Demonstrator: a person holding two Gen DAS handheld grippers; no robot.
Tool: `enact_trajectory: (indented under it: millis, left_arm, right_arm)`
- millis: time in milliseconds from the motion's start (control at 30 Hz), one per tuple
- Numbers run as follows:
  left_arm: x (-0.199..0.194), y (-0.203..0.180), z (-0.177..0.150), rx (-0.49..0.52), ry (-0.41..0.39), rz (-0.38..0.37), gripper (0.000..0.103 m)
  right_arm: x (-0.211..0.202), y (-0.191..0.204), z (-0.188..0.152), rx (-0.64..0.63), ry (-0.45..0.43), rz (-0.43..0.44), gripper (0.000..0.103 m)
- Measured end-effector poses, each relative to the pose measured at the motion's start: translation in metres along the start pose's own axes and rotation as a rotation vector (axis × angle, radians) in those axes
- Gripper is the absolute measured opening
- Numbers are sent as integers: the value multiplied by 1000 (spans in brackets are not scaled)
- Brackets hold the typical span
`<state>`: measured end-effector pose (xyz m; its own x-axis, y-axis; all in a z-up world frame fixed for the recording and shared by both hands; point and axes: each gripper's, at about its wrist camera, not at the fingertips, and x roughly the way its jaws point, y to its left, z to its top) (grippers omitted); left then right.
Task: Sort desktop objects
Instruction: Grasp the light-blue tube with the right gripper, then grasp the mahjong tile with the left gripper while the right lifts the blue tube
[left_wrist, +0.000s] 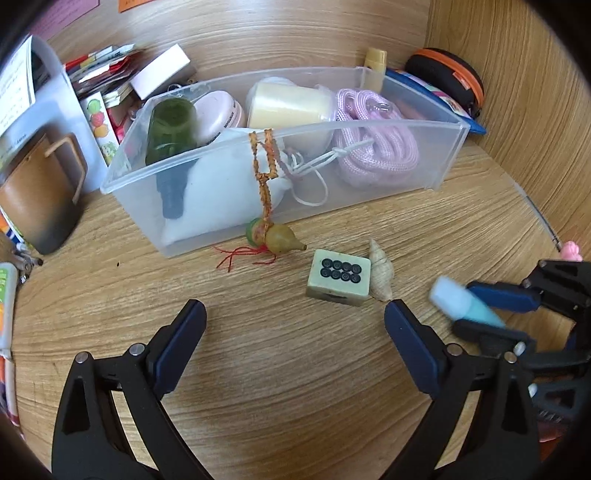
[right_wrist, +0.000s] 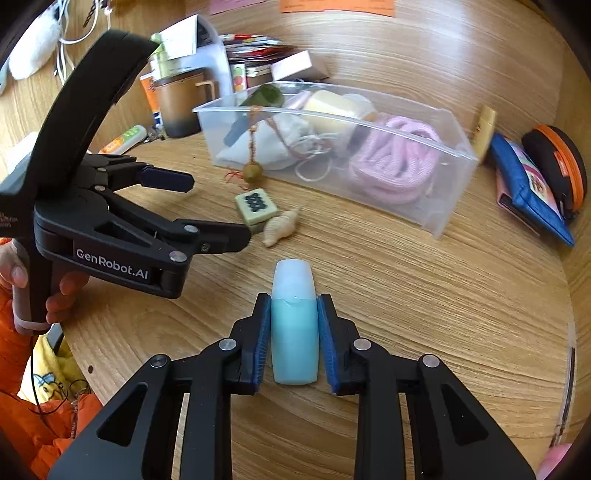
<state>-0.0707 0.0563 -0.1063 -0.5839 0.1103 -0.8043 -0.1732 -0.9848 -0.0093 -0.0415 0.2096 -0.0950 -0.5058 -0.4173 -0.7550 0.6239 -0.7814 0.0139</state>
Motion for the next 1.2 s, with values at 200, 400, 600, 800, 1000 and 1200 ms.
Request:
enact_trajectory:
  millis: [200,400,600,800,1000,1200]
  left_arm:
    - [5,-2,4,-3,12,13,76]
    - [8,-11,9,20,1,-1,59]
    - [10,-14,10,21,-25,0,48]
    - [9,-17,10,26,-30,4,33]
    - [8,-17,8,28,-30,6,33]
    - [-2,-11,5,-1,-58,15,33]
  right_arm:
    - [-5,-20,3,37,-23,-37,23]
    - [-20,-26,12,38,-68,-37,23]
    - [-25,-34,21,30,-90,-32,23]
    - [-25,-39,26,38,-103,-24,23]
    - [-26,-41,33,53,-118,-8,23]
    - [-30,-42,38,58,-141,0,23]
